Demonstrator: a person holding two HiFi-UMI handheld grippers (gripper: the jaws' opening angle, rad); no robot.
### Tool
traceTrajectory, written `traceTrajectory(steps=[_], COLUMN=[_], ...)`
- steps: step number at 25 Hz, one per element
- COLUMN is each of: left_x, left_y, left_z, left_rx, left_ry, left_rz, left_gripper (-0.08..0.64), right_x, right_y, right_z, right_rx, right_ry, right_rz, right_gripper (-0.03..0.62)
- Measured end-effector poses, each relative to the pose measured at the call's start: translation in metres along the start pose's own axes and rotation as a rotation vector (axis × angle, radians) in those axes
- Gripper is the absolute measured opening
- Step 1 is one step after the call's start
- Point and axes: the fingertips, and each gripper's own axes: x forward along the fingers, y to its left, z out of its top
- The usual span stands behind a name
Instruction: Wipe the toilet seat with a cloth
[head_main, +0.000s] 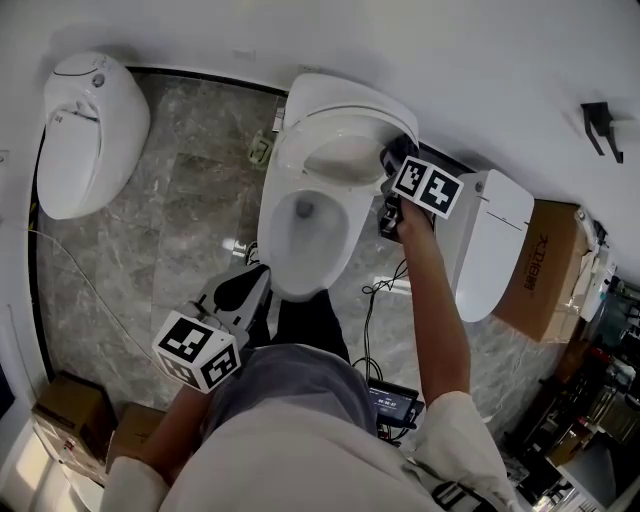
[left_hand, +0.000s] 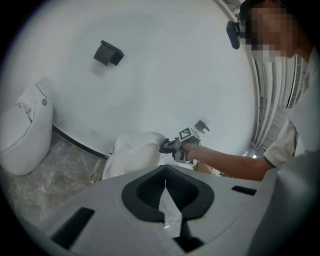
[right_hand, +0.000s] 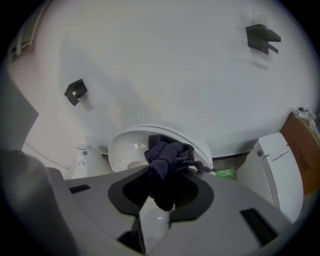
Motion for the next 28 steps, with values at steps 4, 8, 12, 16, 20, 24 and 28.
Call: traceTrajectory(steps=[4, 8, 12, 16, 20, 24, 28], left_x=[0.0, -0.001, -0.006, -0.009, -0.008, -0.008, -0.01], left_y=[-0.002, 0.002, 0.009, 0.017, 0.022, 0.021, 0.021], left_z=[-0.003, -0.004, 0.0, 0.003, 0.011, 0.015, 0.014], left_rx=[-0.01, -0.016, -0.023, -0.046, -0.063, -0.064, -0.076], left_ry=[-0.005, -0.01, -0.027, -0.041, -0.072, -0.081, -0.08], left_rz=[-0.012, -0.013, 0.003, 0.02, 0.025, 0.021, 0.023], left_gripper=[0.009, 0.009, 0.009, 0.009, 0.009, 0.009, 0.009], right_x=[0.0, 0.0, 0.001, 0.001, 0.003, 0.004, 0.005], right_y=[0.009, 0.016, 0.025, 0.032, 0.041, 0.049, 0.056], right_z=[0.003, 0.005, 0.008, 0.009, 0.01, 0.012, 0.012], right_rx=[-0.018, -0.03, -0.043, -0.052, -0.077, -0.077, -0.07], right_ry=[-0.005, -0.006, -0.008, -0.011, -0.015, -0.02, -0.024], right_rz=[0.015, 0.019, 0.03, 0.039, 0.054, 0.065, 0.077], right_gripper=[0.083, 0.083, 0.083, 0.083, 0.083, 0.083, 0.083])
